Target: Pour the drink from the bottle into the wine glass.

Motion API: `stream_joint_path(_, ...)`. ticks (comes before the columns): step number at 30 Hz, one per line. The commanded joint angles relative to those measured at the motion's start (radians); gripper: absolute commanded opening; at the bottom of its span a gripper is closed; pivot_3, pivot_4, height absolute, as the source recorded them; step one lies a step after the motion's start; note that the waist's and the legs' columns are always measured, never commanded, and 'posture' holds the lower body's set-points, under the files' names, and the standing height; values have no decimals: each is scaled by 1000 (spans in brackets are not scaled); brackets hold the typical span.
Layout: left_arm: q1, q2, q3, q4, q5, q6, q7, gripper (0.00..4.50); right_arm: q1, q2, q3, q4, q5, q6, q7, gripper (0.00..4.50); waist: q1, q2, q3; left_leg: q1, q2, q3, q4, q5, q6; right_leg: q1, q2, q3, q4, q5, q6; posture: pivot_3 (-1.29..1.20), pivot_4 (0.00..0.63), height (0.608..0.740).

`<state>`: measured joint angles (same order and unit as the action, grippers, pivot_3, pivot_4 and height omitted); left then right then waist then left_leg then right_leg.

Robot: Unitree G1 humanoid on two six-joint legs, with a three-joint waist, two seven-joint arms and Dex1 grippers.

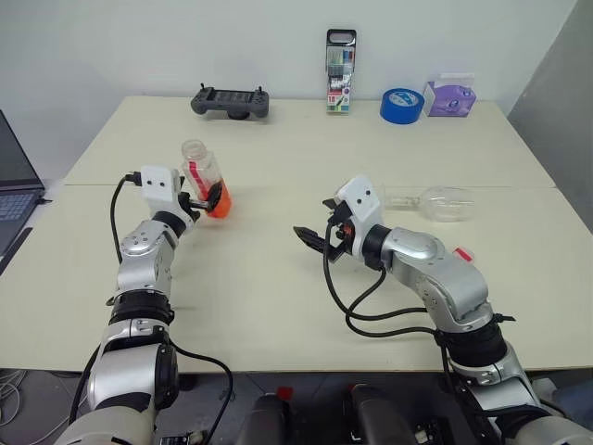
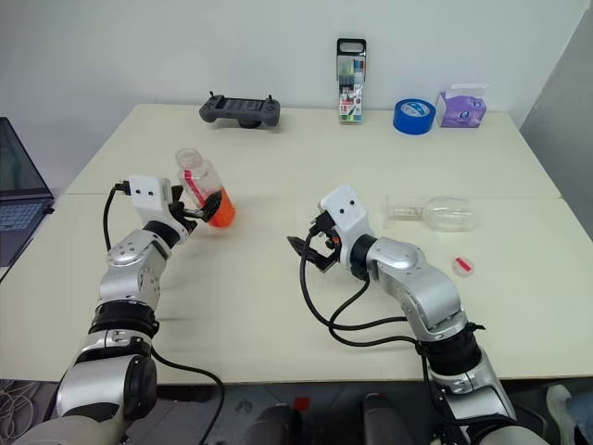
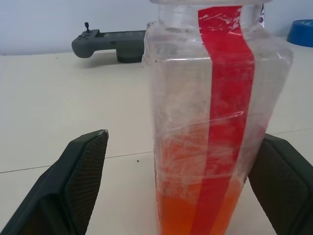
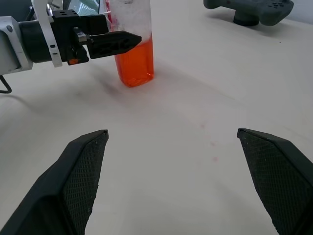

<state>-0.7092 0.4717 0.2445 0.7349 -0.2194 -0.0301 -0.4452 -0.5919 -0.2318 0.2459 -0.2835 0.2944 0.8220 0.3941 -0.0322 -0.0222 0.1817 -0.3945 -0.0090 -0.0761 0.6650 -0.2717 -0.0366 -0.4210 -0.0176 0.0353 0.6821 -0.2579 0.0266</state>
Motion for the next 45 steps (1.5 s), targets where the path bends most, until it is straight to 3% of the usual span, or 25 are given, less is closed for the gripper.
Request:
stream_joint_path(1,-4,19,4,-42,11,-20,9,4453,-13,-3,-29,-18,-3,-28,8,4500,0,0,0,0,0,0,0,0,0,0,0,0,0,0,0,0,150,740)
stream_joint_path(7,51,16,4,-113,-3,17,-11,4453,1,-17,-59,-23,-2,-23,-2,4500,-1,0,0,0,0,0,0,0,0,0,0,0,0,0,0,0,150,740)
stream_joint_path(12,234,44,10,-334,-32,116,-61,4453,90,21,-239,-49,42,23,-105,4500,0,0,0,0,0,1,-1,0,0,0,0,2,0,0,0,0,150,740)
stream_joint_path(16,384,73,36,-530,-100,220,-116,4453,186,25,-310,-103,69,60,-133,4500,0,0,0,0,1,0,-1,0,0,0,-1,4,-1,0,0,0,150,740)
stream_joint_path(22,643,114,-39,-920,-241,434,-253,4453,211,200,-577,-67,214,60,-291,4500,-3,0,0,2,2,1,-3,0,0,1,0,5,0,0,0,0,150,740)
stream_joint_path(26,626,90,-243,-1048,-163,446,-274,4453,136,277,-689,43,300,45,-360,4500,9,0,0,2,0,-1,-2,0,0,3,-1,4,-1,0,0,0,150,740)
stream_joint_path(31,526,11,-338,-1006,-137,446,-263,4453,-8,354,-853,212,474,-8,-482,4500,0,1,0,10,1,3,-3,0,0,8,3,4,-1,0,0,0,150,740)
stream_joint_path(40,451,19,-346,-1050,-173,506,-301,4453,-180,335,-994,558,638,-184,-567,4500,-9,2,0,11,3,6,-4,0,1,8,8,5,-1,0,-1,0,150,740)
stream_joint_path(45,440,21,-344,-1038,-160,500,-294,4453,-243,284,-982,756,596,-308,-534,4500,-12,2,1,10,3,8,-4,0,1,8,8,5,-2,0,-1,0,150,740)
